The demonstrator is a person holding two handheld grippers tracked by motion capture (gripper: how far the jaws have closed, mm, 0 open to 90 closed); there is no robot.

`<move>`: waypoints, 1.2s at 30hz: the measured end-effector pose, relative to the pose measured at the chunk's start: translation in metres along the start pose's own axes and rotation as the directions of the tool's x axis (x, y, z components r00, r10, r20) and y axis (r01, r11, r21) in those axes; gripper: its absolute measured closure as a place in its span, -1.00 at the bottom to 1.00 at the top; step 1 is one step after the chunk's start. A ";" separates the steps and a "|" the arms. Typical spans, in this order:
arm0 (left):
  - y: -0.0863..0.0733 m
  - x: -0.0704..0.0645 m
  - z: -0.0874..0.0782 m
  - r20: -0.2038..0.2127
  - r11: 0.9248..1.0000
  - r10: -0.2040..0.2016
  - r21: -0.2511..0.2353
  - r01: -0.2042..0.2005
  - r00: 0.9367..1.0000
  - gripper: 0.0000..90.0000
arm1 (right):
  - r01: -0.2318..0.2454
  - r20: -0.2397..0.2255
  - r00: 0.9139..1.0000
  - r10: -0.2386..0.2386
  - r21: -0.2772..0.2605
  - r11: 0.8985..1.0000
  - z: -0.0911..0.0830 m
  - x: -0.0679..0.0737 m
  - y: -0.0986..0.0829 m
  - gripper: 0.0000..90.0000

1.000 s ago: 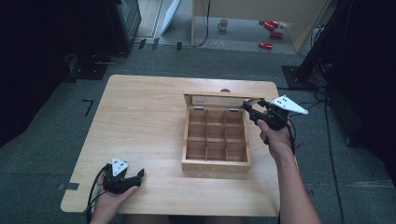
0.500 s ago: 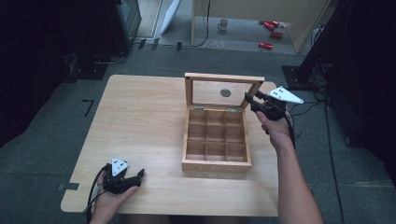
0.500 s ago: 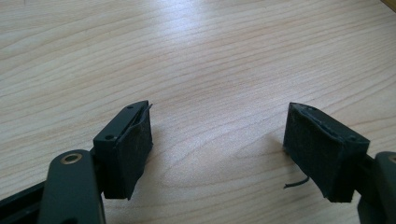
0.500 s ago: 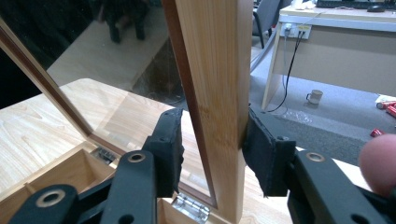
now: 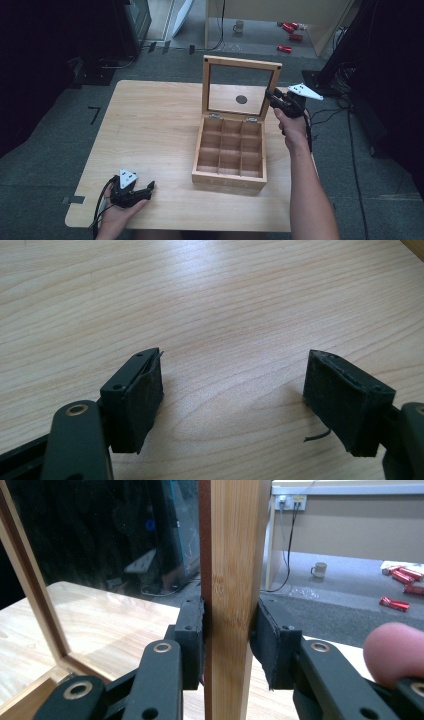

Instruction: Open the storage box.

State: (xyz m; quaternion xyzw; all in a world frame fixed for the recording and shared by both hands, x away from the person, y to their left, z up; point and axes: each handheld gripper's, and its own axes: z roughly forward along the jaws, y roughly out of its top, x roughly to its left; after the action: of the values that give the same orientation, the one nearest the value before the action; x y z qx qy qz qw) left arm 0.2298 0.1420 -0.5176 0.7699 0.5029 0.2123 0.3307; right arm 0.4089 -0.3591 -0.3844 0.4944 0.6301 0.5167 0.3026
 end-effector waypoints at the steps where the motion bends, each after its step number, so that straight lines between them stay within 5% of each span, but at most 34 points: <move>1: 0.000 0.000 0.000 0.001 1.000 0.000 0.000 0.000 1.000 -0.46 | -0.005 0.005 1.000 0.005 0.000 1.000 0.002 -0.001 0.000 0.50; 15: 0.000 -0.002 0.001 -0.005 1.000 0.015 0.005 -0.015 1.000 -0.49 | -0.100 0.071 0.992 0.100 -0.007 0.995 0.024 -0.003 0.000 0.49; 24: 0.000 -0.002 0.001 -0.003 1.000 0.021 0.010 -0.021 1.000 -0.58 | -0.080 0.094 0.992 0.079 0.005 0.997 0.029 0.000 0.003 0.49; 30: 0.000 -0.002 0.001 -0.003 1.000 0.021 0.010 -0.021 1.000 -0.58 | -0.107 0.105 0.989 0.107 -0.008 0.994 0.030 0.001 0.002 0.47; 36: 0.000 -0.002 0.001 -0.003 1.000 0.022 0.011 -0.022 1.000 -0.58 | -0.152 0.090 0.985 0.149 0.021 0.988 0.022 0.005 0.002 -0.08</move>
State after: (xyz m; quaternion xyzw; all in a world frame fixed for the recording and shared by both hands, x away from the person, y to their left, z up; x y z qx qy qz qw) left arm 0.2298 0.1393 -0.5182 0.7768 0.4960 0.2144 0.3235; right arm 0.4276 -0.3469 -0.3880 0.5670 0.5840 0.5071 0.2833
